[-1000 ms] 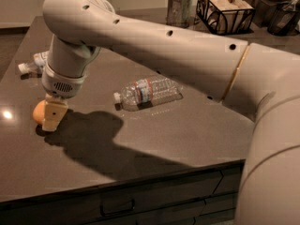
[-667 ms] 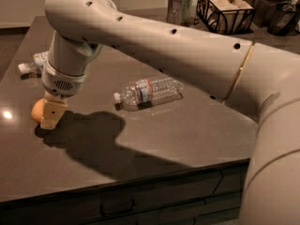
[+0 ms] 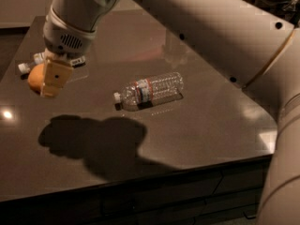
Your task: Pick orange
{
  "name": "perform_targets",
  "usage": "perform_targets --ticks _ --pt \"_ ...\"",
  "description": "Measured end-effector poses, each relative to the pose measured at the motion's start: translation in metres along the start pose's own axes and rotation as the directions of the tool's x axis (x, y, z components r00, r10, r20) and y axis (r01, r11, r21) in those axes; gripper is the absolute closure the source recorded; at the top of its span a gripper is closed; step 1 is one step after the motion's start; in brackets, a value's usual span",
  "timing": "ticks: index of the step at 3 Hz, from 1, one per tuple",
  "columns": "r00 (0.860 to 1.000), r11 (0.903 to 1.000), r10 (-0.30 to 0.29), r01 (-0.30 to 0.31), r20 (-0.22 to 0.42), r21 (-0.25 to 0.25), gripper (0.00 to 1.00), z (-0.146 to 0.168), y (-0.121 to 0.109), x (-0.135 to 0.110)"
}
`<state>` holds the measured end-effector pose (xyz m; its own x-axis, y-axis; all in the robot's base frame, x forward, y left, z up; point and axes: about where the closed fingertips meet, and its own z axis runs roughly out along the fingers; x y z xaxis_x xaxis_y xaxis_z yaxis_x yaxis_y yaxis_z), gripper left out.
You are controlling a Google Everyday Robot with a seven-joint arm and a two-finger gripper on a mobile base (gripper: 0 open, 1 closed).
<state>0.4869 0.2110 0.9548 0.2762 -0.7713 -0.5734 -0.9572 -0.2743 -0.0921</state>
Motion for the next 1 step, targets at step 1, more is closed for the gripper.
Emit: perform_targets --ticks 1 --pt "1.000 1.0000 -0.005 0.005 0.001 0.002 1.00 -0.0041 0.0000 -0.0018"
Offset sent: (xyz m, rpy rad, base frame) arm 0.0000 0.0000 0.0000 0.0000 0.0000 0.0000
